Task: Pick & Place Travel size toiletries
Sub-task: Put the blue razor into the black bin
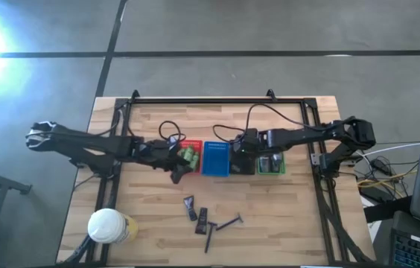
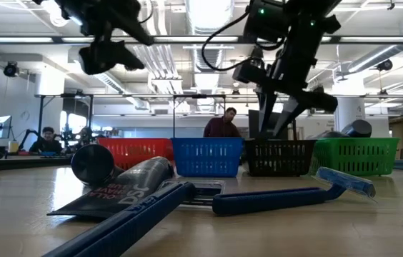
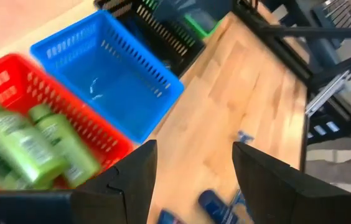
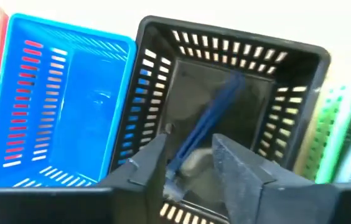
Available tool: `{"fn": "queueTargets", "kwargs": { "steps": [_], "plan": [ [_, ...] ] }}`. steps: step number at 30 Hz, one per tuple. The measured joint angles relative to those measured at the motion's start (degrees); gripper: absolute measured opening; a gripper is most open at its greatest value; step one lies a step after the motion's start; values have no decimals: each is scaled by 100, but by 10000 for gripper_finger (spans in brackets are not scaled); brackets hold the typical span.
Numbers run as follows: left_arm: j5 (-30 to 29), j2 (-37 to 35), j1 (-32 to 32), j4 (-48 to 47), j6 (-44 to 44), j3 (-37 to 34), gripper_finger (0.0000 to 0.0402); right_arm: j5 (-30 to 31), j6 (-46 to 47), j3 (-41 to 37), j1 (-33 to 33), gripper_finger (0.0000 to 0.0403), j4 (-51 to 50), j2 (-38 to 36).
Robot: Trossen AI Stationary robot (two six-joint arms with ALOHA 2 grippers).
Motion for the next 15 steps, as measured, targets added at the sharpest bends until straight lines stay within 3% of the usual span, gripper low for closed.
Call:
{"fn": "queueTargets", "kwargs": {
  "steps": [4,7,11,15],
  "plan": [
    [-141,-272,-105,-389,-16,-143,213,63,-319,277,94,176,-335,-76],
    [-172,-496,-129,-456,-14,-283,213,-297,-975,533,311,207,-271,-131],
    [-43,-777,-153,-472,226,-457,213,-812,-2374,874,1069,229,-230,30],
    [265,-1041,-244,-461,617,-589,213,-860,-3974,1128,2055,231,-256,473]
  ]
}}
